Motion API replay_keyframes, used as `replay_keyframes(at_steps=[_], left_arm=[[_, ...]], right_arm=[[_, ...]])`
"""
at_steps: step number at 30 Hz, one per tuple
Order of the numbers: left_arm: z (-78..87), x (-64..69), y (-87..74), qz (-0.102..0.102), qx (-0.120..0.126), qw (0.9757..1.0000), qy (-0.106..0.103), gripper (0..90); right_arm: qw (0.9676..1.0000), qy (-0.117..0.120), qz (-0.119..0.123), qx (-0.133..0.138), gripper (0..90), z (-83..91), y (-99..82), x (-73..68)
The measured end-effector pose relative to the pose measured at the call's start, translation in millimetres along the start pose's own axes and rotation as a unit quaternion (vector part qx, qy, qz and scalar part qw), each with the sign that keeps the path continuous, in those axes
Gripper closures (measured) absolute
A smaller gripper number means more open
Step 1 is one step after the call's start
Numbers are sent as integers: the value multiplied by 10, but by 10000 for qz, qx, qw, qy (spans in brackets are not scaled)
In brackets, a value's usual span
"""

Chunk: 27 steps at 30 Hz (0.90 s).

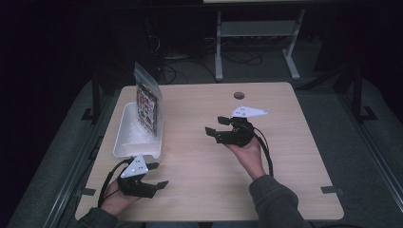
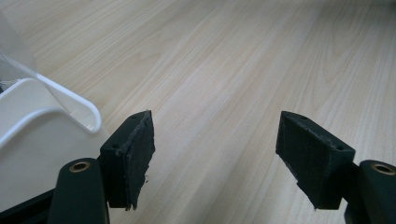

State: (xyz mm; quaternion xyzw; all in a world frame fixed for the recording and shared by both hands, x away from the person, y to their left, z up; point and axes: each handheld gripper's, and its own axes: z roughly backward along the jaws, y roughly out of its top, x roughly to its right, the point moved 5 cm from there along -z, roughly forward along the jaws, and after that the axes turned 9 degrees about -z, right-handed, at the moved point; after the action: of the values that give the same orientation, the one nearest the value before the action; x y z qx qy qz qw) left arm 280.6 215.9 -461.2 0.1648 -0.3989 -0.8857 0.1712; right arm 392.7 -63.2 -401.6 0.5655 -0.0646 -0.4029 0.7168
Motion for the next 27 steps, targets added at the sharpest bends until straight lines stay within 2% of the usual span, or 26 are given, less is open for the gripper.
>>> replay_keyframes(at_steps=[9,11,18,21,27], left_arm=[[16,-21,-7,29,25,10000,21,274],[13,-17,-6,31,21,10000,11,274],[-16,9,-4,19,-6,10000,-81,280],[-18,10,-2,31,0,10000,-78,279],[-17,8,-1,30,3,10000,-63,279]], right_arm=[[9999,-27,-143,-62,260,261,-97,150],[9996,-24,-185,-190,252,304,-124,175],[9996,-112,-119,-245,253,477,-213,235],[9992,-161,-154,-343,247,549,-256,260],[9991,-148,-146,-370,254,682,-320,288]])
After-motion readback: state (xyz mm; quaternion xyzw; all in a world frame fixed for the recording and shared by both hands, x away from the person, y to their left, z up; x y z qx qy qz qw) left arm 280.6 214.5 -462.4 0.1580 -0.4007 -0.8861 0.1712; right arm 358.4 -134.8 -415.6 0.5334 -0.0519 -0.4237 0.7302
